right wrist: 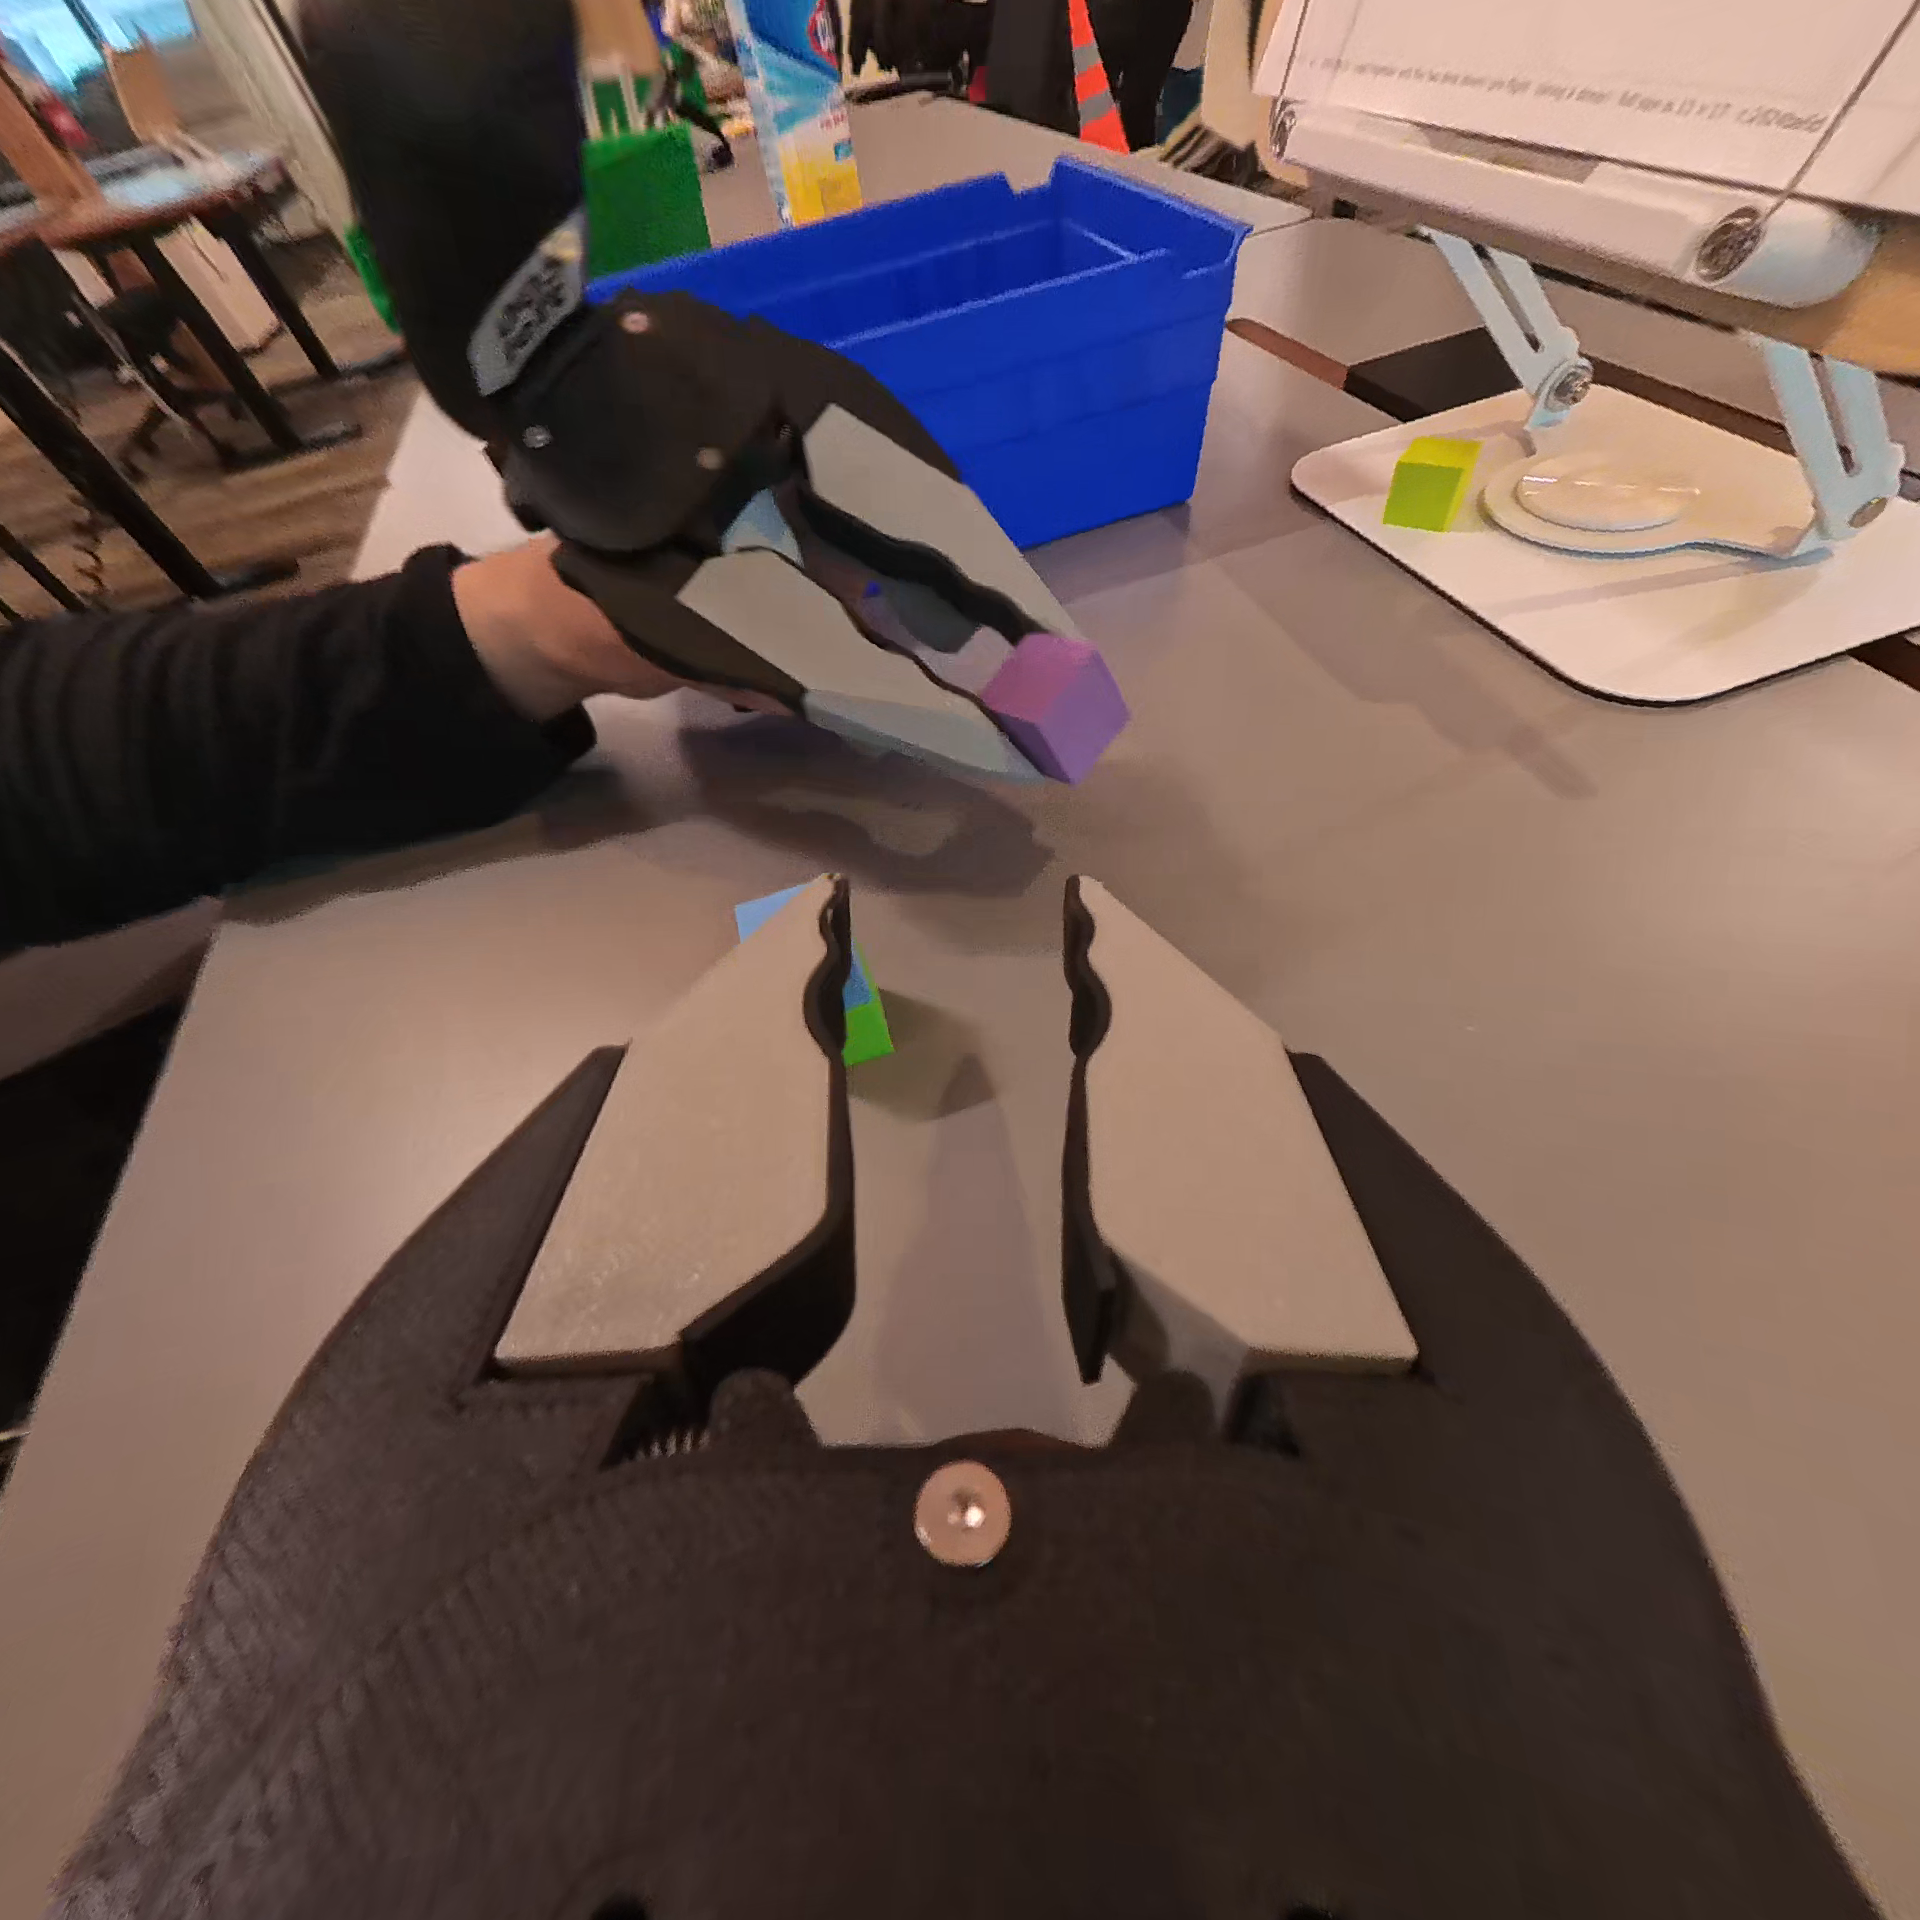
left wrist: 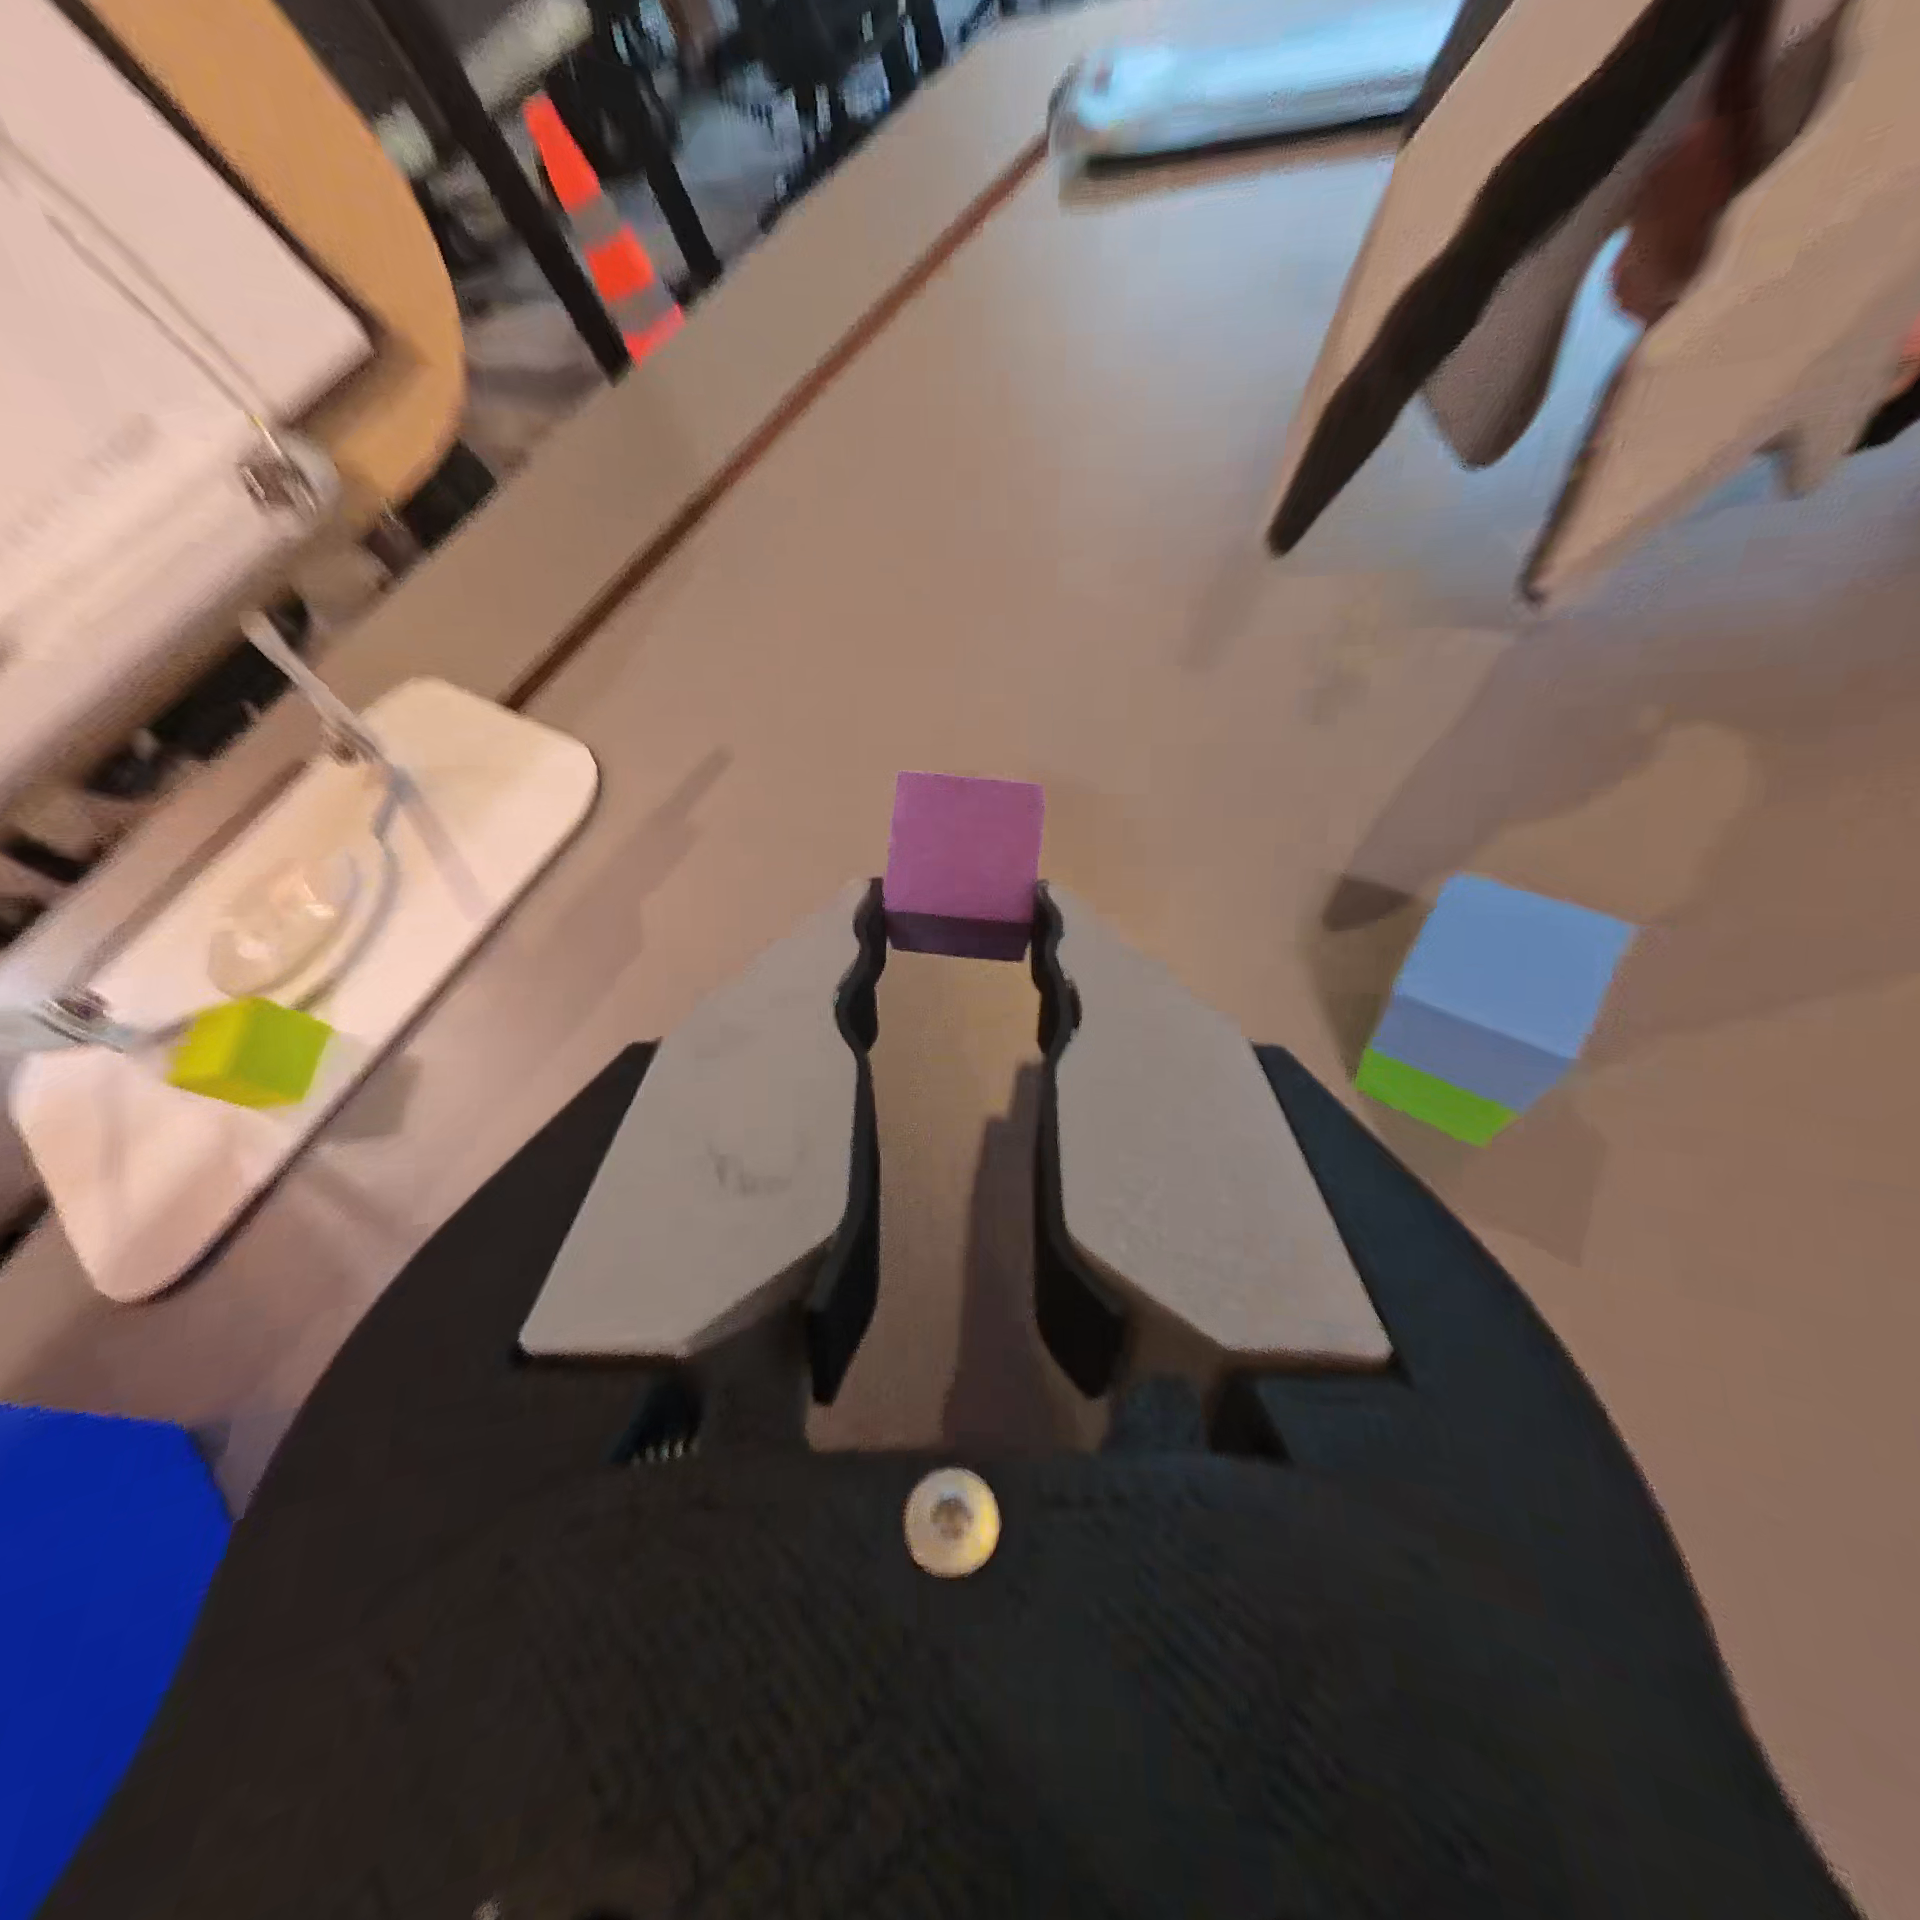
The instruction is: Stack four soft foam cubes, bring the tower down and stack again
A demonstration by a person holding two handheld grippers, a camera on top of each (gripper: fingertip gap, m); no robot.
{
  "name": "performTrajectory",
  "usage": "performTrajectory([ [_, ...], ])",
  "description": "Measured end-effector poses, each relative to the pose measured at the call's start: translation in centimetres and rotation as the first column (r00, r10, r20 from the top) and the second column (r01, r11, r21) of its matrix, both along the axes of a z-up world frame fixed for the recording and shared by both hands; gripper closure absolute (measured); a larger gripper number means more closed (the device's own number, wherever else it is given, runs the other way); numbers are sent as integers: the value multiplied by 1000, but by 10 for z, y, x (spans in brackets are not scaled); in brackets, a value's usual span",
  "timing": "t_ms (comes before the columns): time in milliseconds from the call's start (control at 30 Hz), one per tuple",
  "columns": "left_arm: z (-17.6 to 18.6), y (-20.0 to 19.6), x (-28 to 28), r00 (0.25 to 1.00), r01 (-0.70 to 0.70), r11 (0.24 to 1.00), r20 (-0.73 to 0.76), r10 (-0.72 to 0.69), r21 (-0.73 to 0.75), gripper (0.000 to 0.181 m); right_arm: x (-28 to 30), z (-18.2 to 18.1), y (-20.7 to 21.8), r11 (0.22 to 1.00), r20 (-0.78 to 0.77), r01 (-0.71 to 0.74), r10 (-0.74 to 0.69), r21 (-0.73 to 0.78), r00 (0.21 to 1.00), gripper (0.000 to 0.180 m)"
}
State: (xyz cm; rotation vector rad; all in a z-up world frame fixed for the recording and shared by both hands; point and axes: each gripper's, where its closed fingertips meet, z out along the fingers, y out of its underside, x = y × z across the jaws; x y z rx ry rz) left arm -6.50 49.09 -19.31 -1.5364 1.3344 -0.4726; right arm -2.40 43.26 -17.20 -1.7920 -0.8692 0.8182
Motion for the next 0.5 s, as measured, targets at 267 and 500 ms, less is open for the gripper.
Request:
performTrajectory([
  [267,40,-54,18,983,165,962,37,-177,217,155,-5,29,-8,995,-227,-56,36,-81,973,145],
  [500,41,-67,23,978,203,919,-23,-208,337,155,-13,26,-8,983,-268,-87,41,-162,963,145],
])
